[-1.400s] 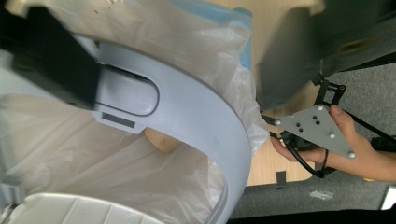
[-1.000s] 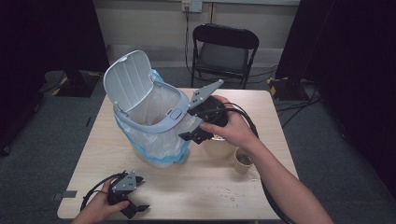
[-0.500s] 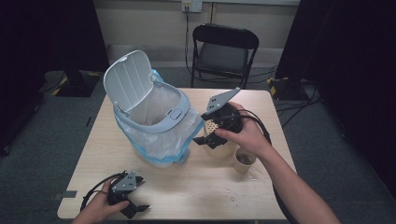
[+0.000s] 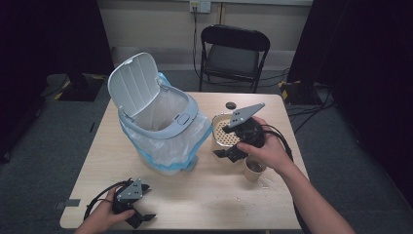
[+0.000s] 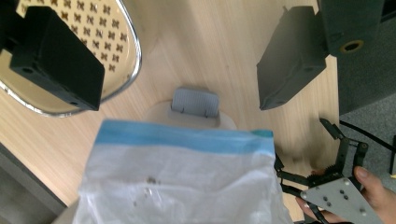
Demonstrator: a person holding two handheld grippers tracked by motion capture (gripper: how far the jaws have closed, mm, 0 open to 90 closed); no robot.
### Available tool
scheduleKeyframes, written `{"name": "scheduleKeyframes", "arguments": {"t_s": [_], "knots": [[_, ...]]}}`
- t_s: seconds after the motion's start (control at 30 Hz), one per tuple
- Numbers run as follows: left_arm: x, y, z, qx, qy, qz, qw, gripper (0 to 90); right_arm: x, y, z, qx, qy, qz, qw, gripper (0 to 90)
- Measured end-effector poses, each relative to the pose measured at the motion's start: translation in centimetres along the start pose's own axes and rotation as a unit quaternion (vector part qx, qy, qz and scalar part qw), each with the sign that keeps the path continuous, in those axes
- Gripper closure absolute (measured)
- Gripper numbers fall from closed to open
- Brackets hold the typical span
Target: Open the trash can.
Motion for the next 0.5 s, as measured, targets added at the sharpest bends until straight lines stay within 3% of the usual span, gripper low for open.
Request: {"name": "scheduleKeyframes", "arguments": {"t_s": [0.5], "knots": [[0.0,0.0,0.0,0.000,0.002,-0.001,1.0000,0.0,-3.8,1.4,-1.0,-0.014,0.008,0.031,0.9994,14.4]]}}
Point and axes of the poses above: each handheld gripper's, and its own axes: z roughly forward along the jaws, x roughly out of its top, y roughly to its right, the point moved 7 cm from there along z, roughly forward along the jaws, and after that the axes turned 3 degrees about z, right-handed, at the moved point
